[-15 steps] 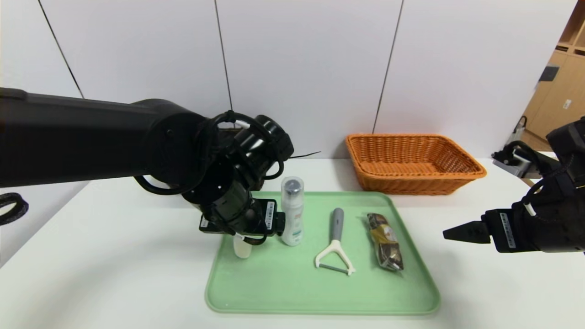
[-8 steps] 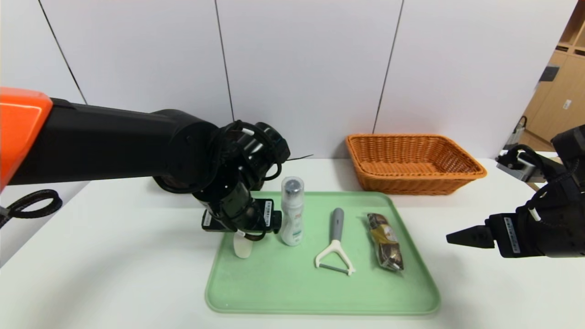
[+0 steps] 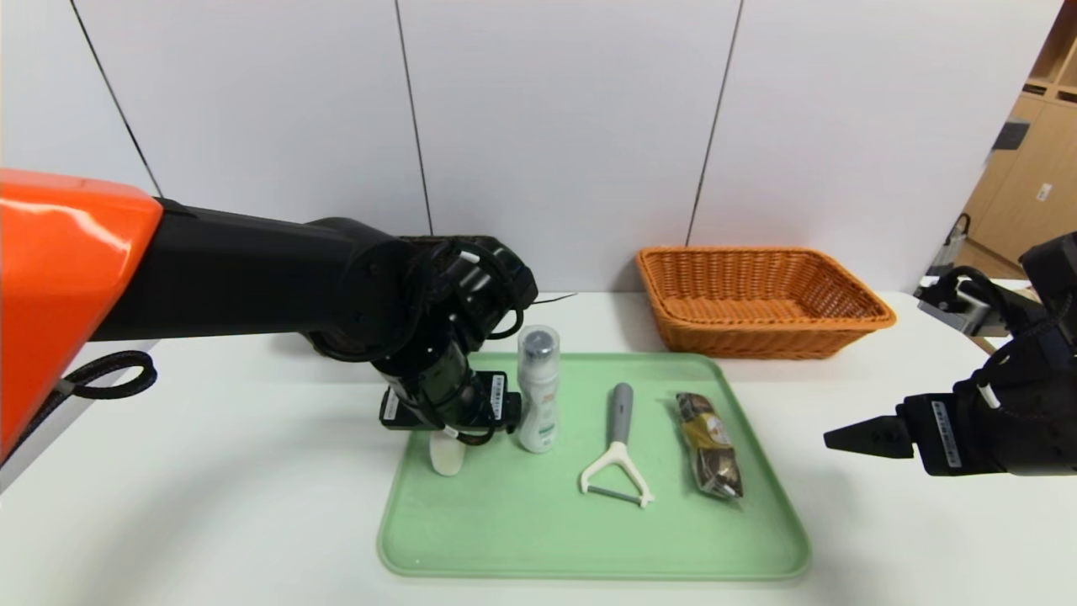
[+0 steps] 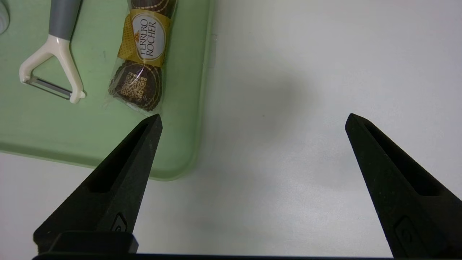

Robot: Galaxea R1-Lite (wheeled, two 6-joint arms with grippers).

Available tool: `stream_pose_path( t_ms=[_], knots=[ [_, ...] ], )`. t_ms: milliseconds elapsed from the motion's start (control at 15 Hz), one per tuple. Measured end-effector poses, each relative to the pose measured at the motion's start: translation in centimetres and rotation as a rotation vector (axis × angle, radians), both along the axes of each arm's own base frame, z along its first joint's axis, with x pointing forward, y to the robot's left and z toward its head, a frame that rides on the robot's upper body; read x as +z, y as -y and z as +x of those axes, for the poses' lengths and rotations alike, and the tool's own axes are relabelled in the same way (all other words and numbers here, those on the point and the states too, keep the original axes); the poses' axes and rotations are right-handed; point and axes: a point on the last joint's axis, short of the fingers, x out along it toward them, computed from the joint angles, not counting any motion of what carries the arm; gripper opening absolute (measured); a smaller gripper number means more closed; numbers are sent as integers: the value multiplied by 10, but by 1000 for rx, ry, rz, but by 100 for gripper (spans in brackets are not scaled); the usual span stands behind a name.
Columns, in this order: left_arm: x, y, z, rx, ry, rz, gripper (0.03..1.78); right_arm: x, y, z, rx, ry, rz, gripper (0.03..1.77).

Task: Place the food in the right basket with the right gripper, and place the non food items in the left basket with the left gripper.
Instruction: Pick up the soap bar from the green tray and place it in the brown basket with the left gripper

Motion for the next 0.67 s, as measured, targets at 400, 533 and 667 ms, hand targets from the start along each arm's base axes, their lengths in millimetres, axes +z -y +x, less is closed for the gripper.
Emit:
stream_pose_path(
  t_ms=[400,533,667],
  knots=[
    [-7,0,4,7,-18,11,175,-1,0,-1,1,-5,1,175],
    [-9,1,6,7,-18,9,175,-1,0,-1,1,-4,1,175],
    [-10,1,7,7,-14,2,175,-1,0,-1,0,-5,1,175]
  ],
)
